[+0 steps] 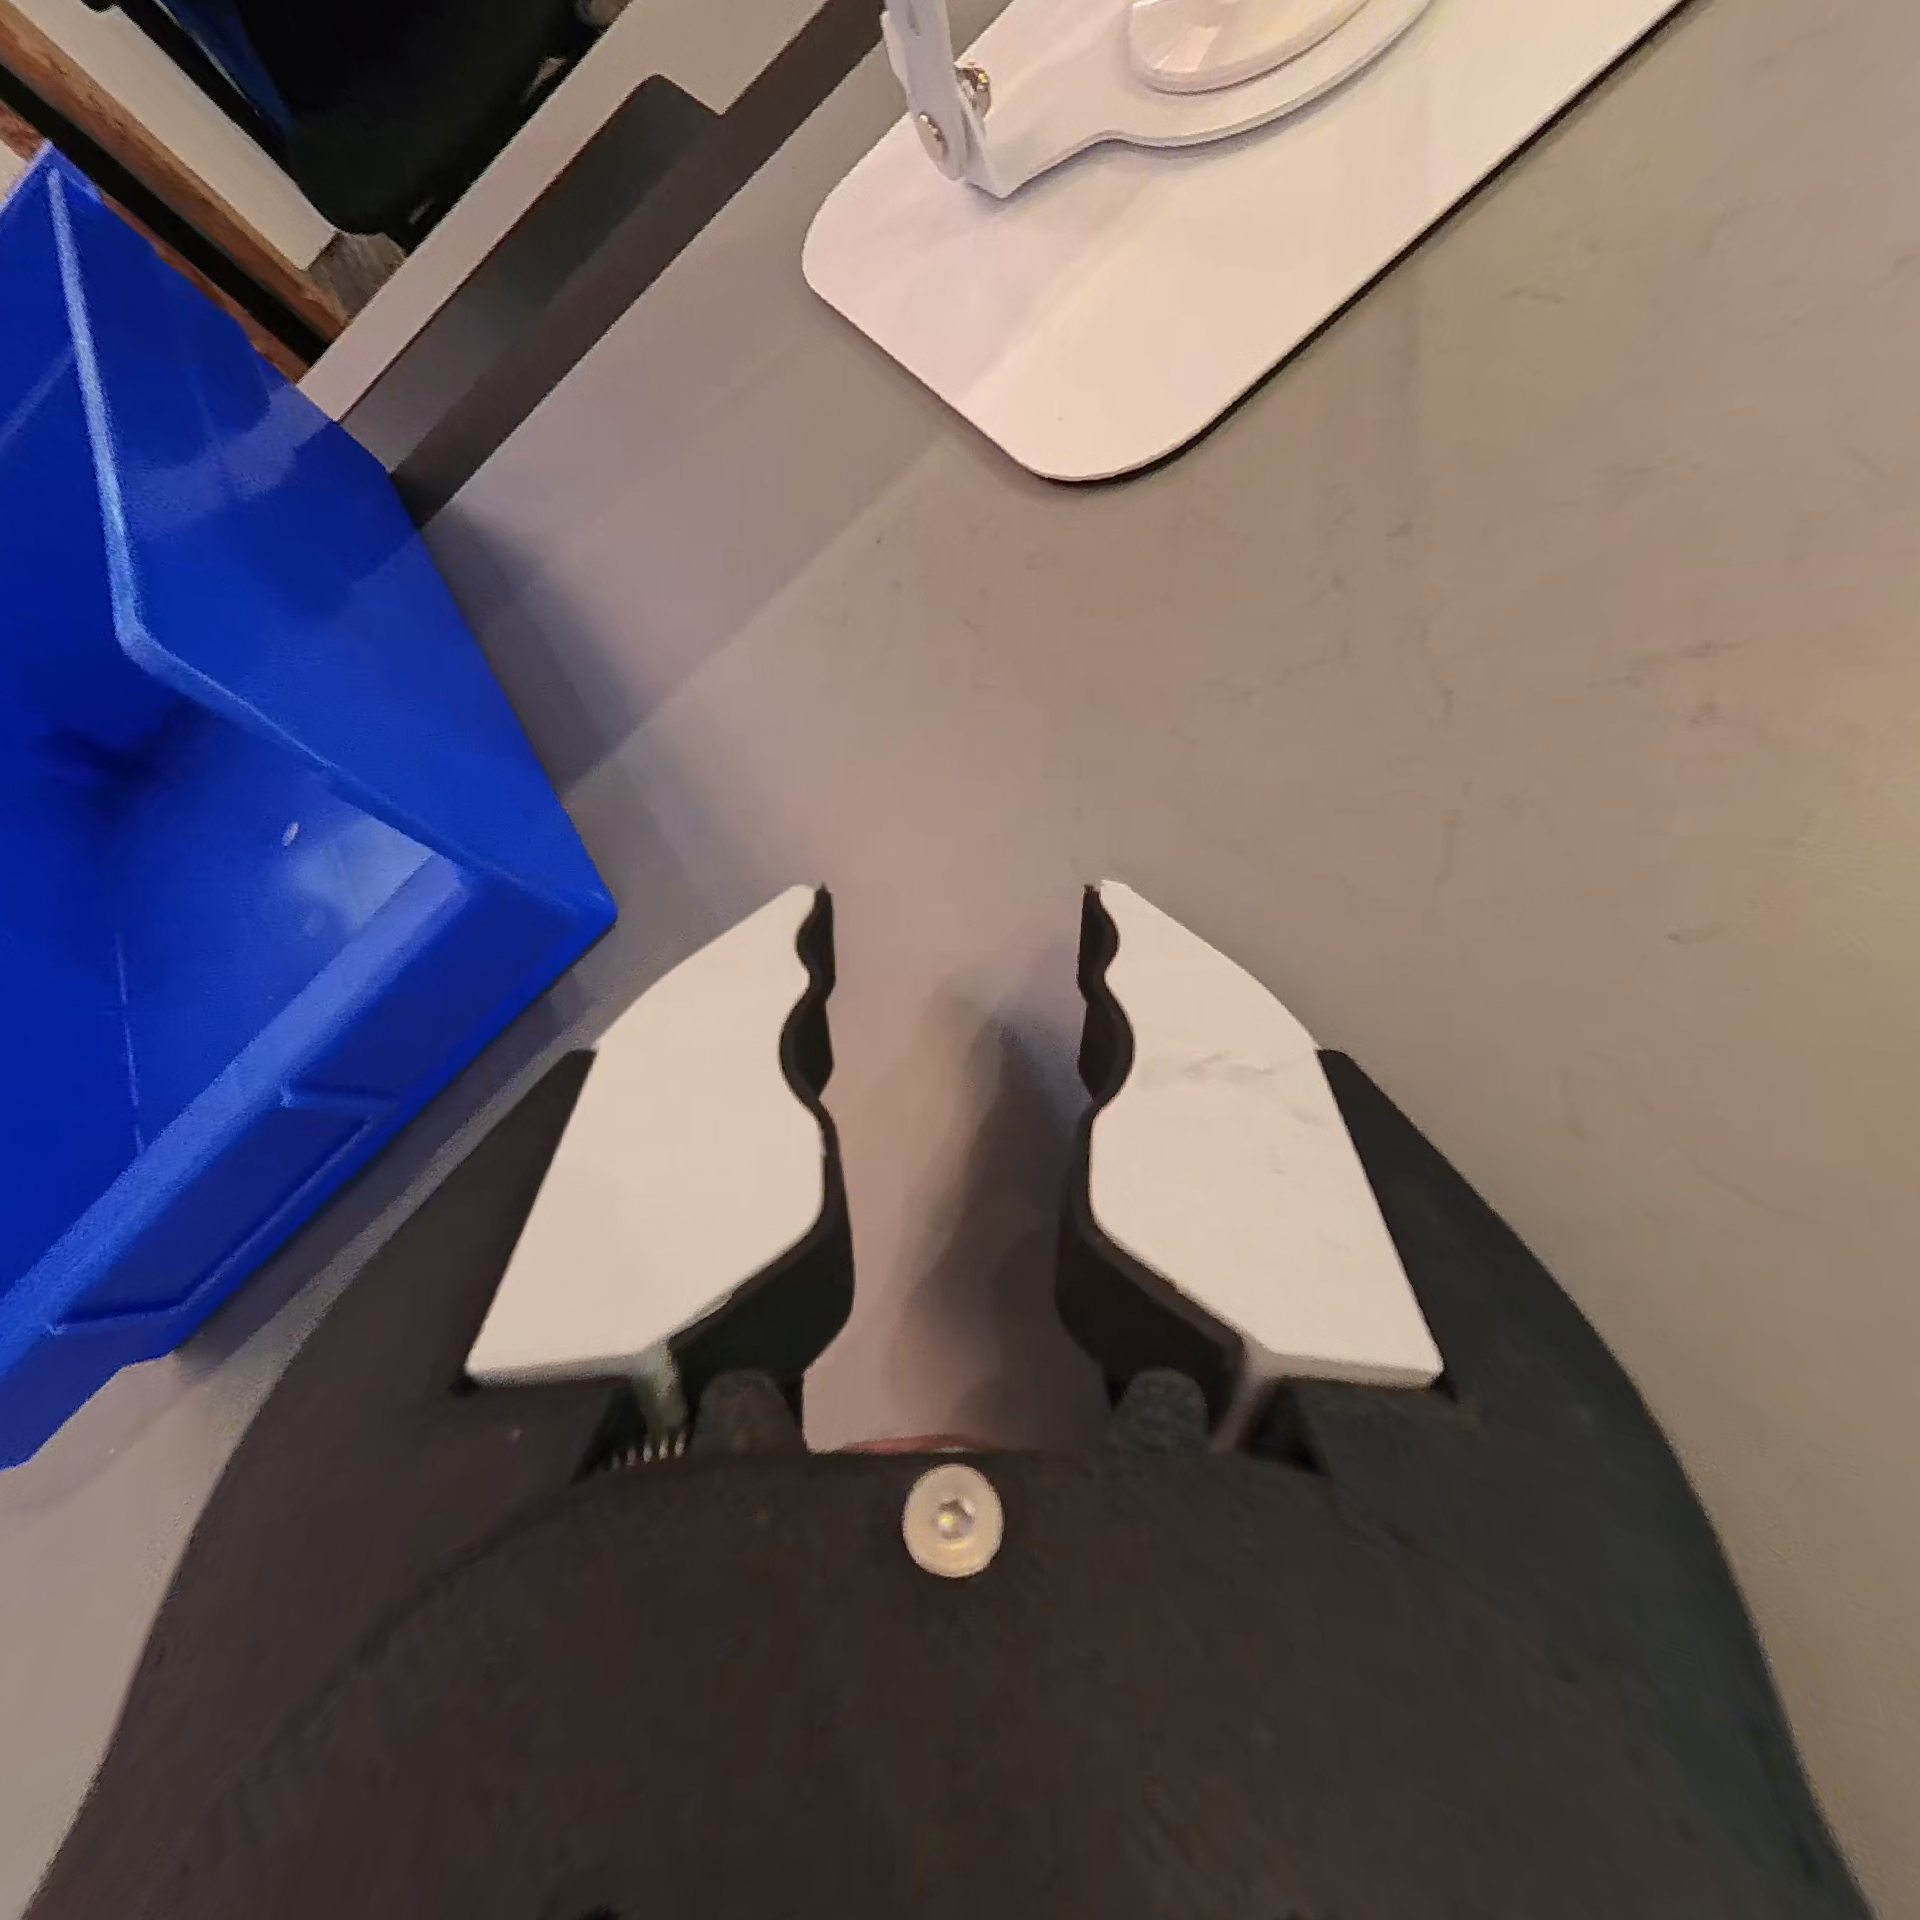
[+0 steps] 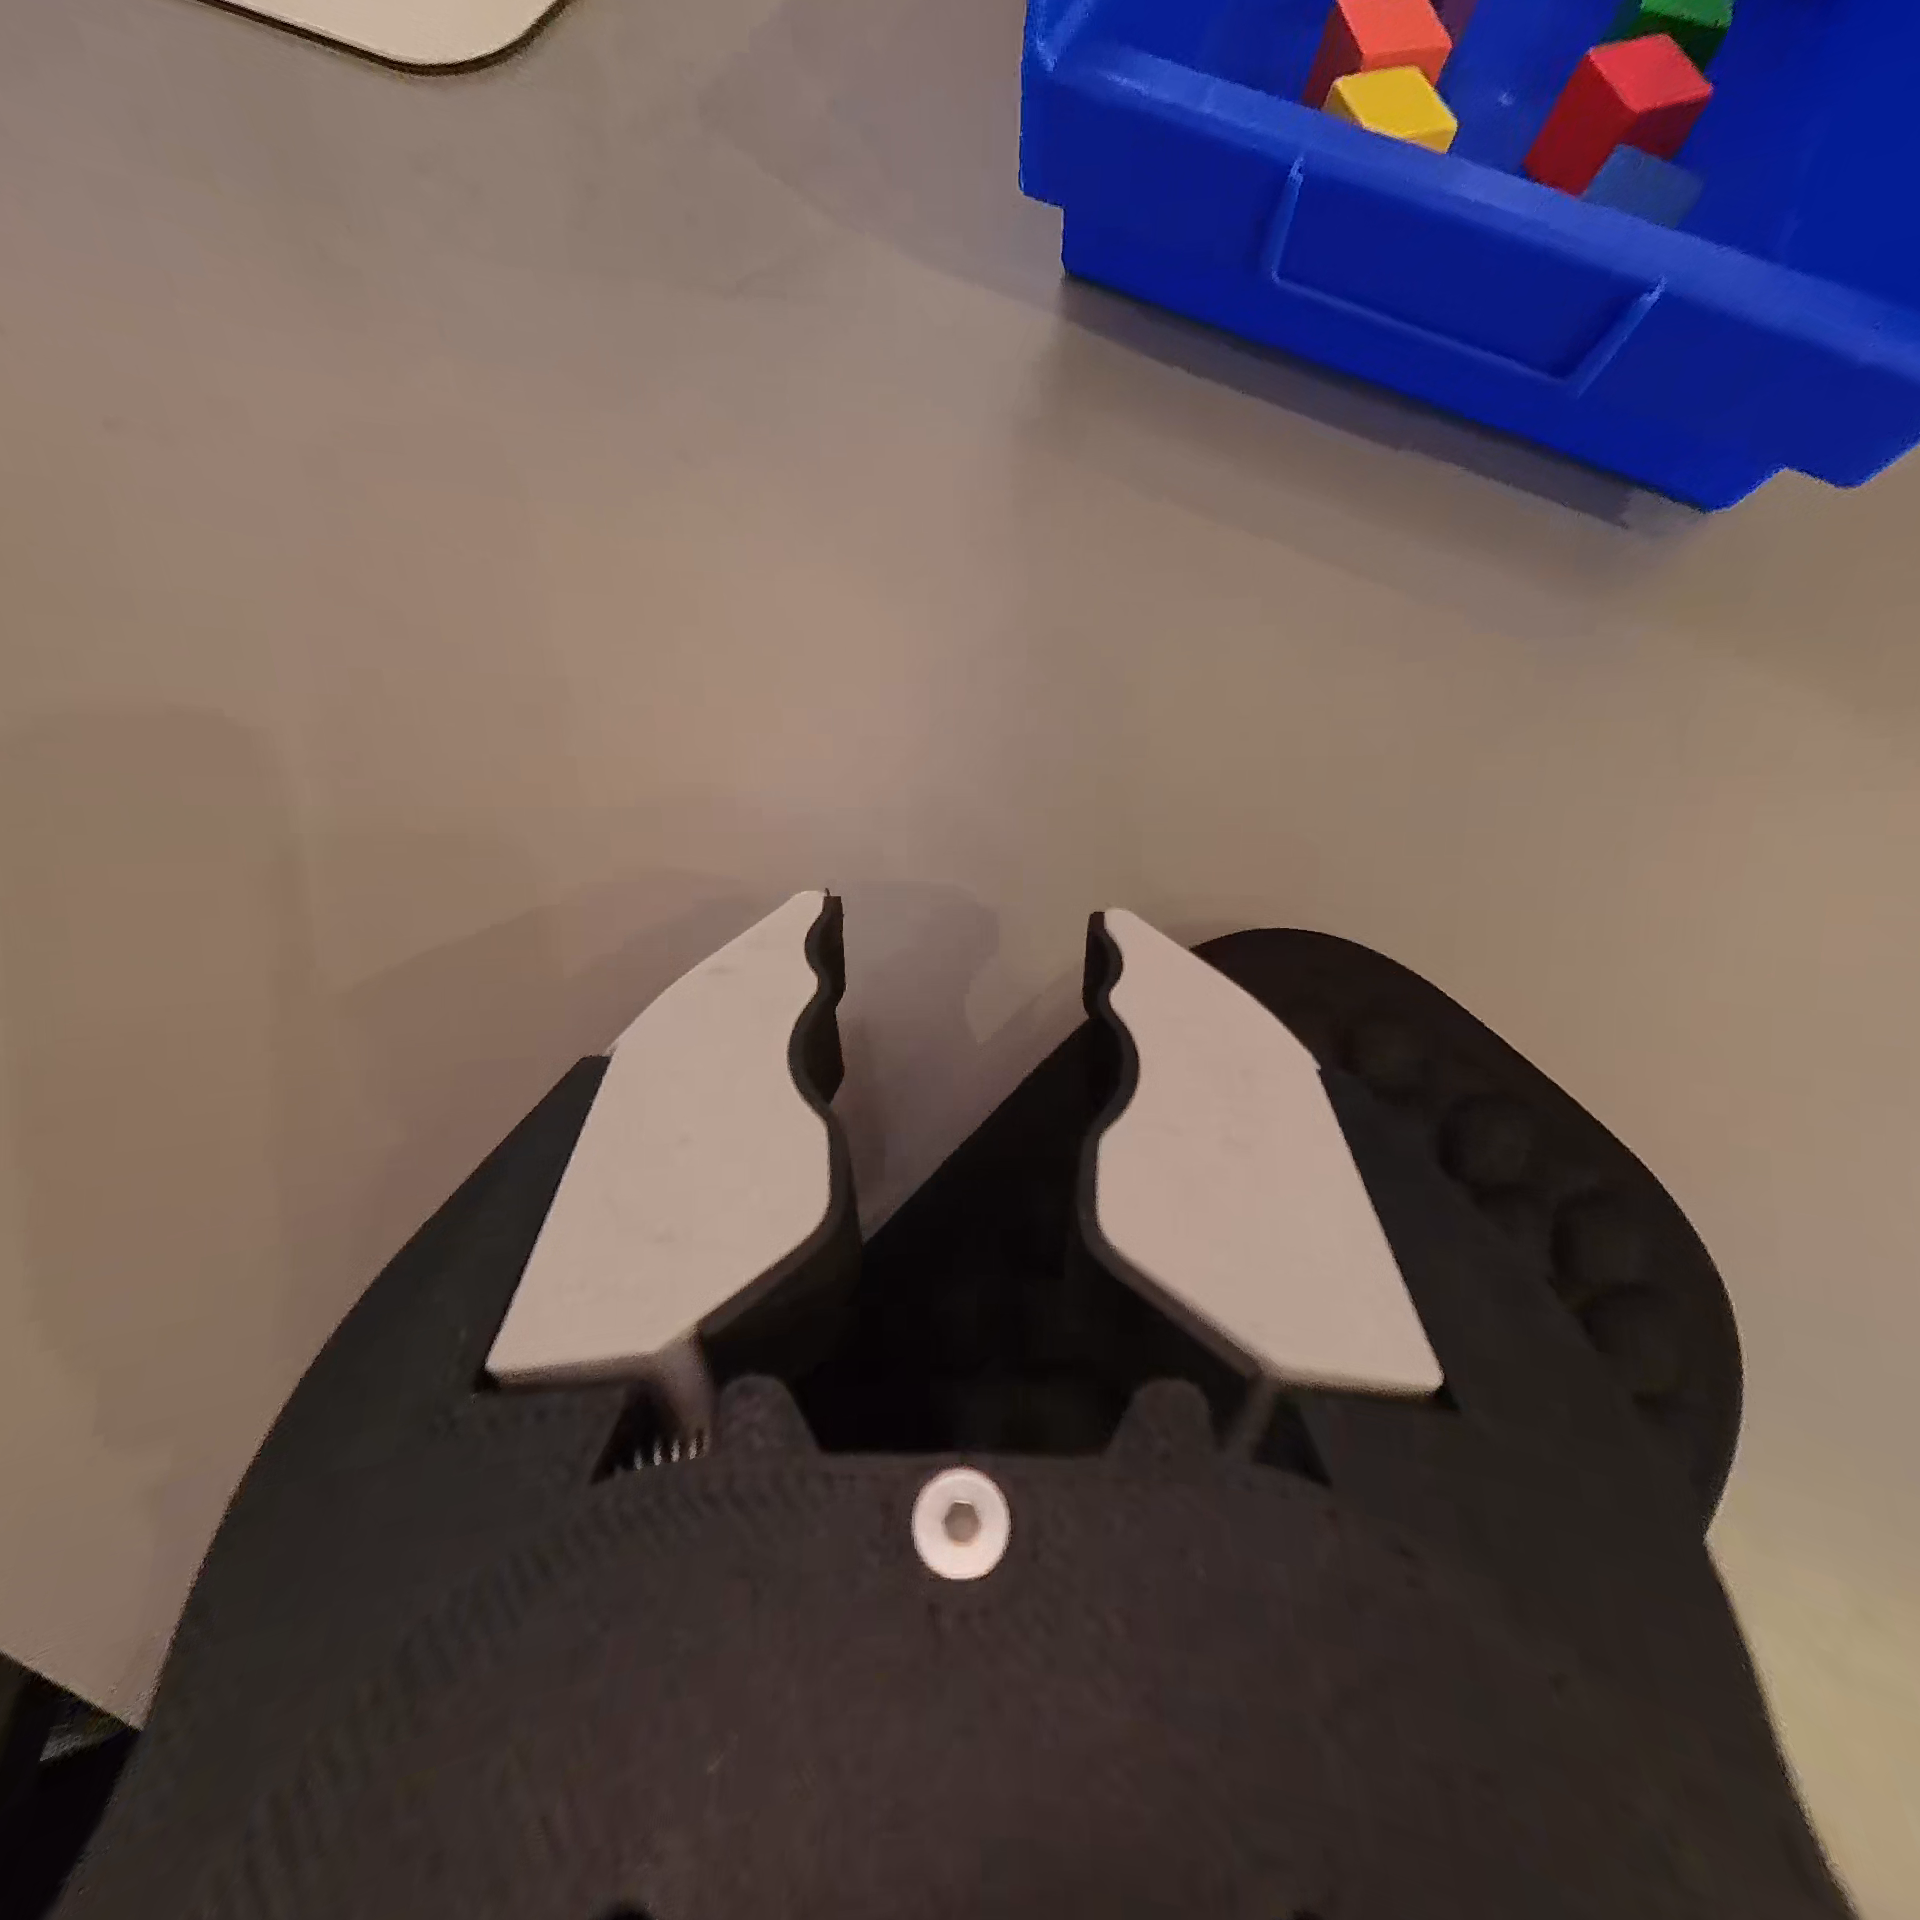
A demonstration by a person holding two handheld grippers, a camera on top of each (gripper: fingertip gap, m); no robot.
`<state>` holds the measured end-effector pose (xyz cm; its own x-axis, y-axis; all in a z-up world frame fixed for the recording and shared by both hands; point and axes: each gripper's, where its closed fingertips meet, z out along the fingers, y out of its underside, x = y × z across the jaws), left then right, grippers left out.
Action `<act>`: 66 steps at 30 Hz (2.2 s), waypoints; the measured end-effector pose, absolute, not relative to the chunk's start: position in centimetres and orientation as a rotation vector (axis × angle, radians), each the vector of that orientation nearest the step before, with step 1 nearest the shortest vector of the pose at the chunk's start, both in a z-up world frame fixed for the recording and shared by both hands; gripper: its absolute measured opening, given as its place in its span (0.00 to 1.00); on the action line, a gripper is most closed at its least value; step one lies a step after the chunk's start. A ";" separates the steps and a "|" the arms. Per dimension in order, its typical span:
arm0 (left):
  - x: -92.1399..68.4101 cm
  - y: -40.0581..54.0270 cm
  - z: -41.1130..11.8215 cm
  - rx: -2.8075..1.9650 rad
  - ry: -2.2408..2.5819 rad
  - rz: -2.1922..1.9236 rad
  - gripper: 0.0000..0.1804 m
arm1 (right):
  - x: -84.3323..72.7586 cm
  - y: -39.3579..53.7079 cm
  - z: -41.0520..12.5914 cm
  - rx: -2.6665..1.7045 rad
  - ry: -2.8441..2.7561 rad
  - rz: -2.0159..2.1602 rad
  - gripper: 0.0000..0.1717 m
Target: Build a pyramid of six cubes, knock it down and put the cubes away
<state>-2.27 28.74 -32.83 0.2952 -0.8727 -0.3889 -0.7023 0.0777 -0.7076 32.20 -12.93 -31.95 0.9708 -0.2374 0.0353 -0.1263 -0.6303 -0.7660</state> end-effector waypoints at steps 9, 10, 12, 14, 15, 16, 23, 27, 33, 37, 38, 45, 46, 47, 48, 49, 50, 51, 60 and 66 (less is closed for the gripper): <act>-4.2 27.2 -32.7 -1.653 1.445 -0.212 0.24 | 32.2 -13.5 -32.0 -2.261 0.332 -0.016 0.30; -4.5 27.0 -32.7 -1.652 1.444 -0.208 0.23 | 32.2 -13.5 -32.1 -2.271 0.342 0.017 0.31; -5.1 26.8 -32.7 -1.659 1.433 -0.199 0.23 | 32.0 -13.5 -32.0 -2.281 0.361 0.110 0.33; -5.8 26.5 -32.7 -1.667 1.422 -0.189 0.23 | 31.8 -13.5 -31.6 -2.269 0.366 0.214 0.34; -6.2 26.3 -32.7 -1.665 1.418 -0.179 0.22 | 31.7 -13.5 -31.1 -2.247 0.353 0.255 0.34; -6.7 26.2 -32.7 -1.661 1.412 -0.159 0.20 | 31.8 -13.4 -30.5 -2.209 0.335 0.275 0.36; -9.3 26.3 -32.4 -1.658 1.321 -0.015 0.18 | 33.1 -12.0 -25.1 -1.991 0.202 0.148 0.37; -9.2 27.1 -32.5 -1.691 1.287 0.010 0.17 | 32.3 -9.1 -22.7 -1.948 0.104 0.061 0.39; -8.5 27.6 -32.3 -1.691 1.269 0.026 0.19 | 25.1 -2.1 -20.0 -1.901 -0.150 0.201 0.38; -8.4 27.6 -32.2 -1.677 1.263 0.047 0.19 | 18.6 2.2 -18.1 -1.847 -0.372 0.264 0.37; -8.5 27.7 -32.2 -1.676 1.260 0.051 0.20 | 17.0 3.1 -17.9 -1.844 -0.431 0.279 0.37; -8.5 27.7 -32.0 -1.656 1.252 0.077 0.21 | 10.8 8.1 -18.2 -1.826 -0.648 0.361 0.43; -8.5 27.7 -32.0 -1.656 1.250 0.077 0.21 | 10.4 8.5 -18.2 -1.822 -0.660 0.367 0.44; -8.5 27.7 -32.0 -1.656 1.249 0.078 0.21 | 10.2 8.7 -18.4 -1.821 -0.669 0.373 0.44; -8.5 27.7 -32.0 -1.656 1.249 0.078 0.22 | 10.1 8.8 -18.5 -1.822 -0.674 0.377 0.44; -8.6 27.8 -32.0 -1.658 1.247 0.076 0.22 | 10.1 8.8 -18.7 -1.824 -0.675 0.379 0.45; -8.6 27.8 -32.0 -1.659 1.243 0.075 0.23 | 10.3 8.8 -18.9 -1.827 -0.673 0.379 0.45; -8.6 27.8 -32.0 -1.662 1.241 0.073 0.23 | 10.5 8.8 -19.1 -1.832 -0.668 0.375 0.45; -8.8 27.9 -31.8 -1.667 1.228 0.060 0.27 | 14.3 7.0 -18.9 -1.862 -0.532 0.323 0.47; -8.9 27.9 -31.6 -1.665 1.217 0.035 0.34 | 18.1 4.0 -17.8 -1.879 -0.439 0.137 0.52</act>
<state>-8.85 27.87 -31.58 0.4873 -0.6863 -0.5400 -0.7160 0.0400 -0.6970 18.09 4.04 -17.82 0.9235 0.3648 0.1189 0.2326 -0.2858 -0.9296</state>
